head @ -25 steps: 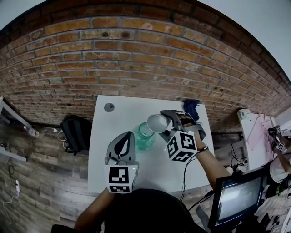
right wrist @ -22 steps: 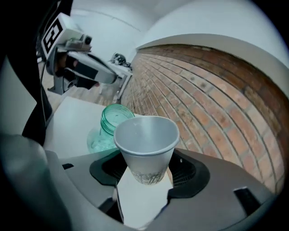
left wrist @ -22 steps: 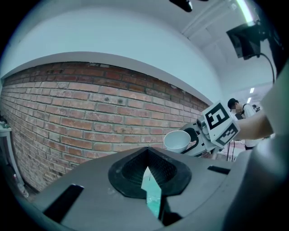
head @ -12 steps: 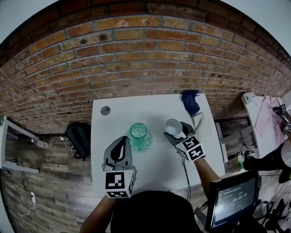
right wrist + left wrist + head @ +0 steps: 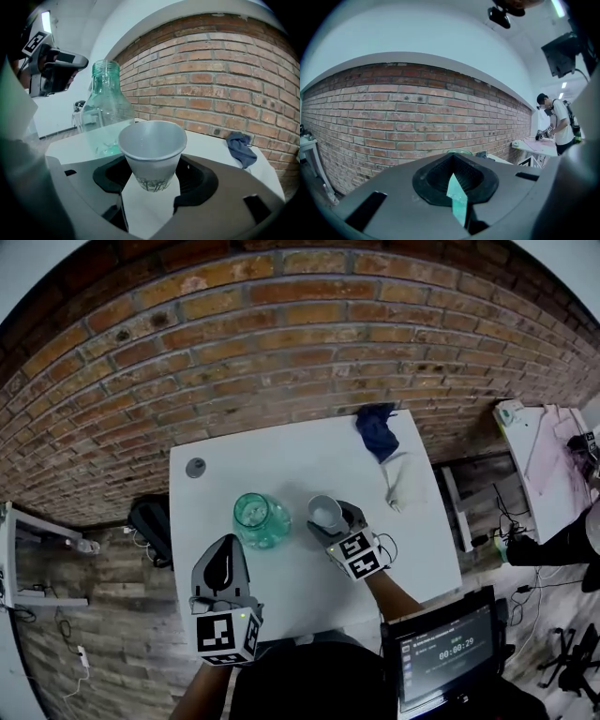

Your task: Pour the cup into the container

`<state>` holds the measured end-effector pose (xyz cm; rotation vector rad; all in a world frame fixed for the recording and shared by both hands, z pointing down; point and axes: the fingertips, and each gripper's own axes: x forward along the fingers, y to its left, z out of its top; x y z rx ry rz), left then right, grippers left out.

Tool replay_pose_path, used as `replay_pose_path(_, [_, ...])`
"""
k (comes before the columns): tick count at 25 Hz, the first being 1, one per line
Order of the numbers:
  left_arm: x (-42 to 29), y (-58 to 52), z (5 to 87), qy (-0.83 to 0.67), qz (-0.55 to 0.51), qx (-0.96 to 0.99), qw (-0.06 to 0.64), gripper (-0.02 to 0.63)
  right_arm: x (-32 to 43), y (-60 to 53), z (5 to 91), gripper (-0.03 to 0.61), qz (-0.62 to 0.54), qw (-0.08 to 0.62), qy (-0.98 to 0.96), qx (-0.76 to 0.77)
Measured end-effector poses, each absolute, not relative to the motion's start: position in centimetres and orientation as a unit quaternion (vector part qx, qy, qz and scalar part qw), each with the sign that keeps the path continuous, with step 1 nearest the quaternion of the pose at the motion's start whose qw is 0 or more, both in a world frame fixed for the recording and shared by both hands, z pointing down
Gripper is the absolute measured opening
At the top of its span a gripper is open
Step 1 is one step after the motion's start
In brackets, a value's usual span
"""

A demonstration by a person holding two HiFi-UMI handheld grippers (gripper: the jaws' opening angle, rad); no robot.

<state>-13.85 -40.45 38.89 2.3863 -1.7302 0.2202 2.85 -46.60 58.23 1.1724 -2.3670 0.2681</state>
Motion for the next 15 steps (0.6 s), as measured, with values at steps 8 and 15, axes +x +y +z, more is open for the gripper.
replay_pose_path(8, [-12.2, -39.4, 38.8, -0.589, 0.072, 0.8, 0.091, -0.003, 2.4, -45.7, 59.6, 0.282, 0.095, 0.24, -0.876, 0.408])
replay_pose_path(15, [-11.6, -38.8, 38.2, -0.591, 0.075, 0.799, 0.081, -0.003, 2.3, -45.2, 60.7, 0.282, 0.106, 0.241, -0.876, 0.403])
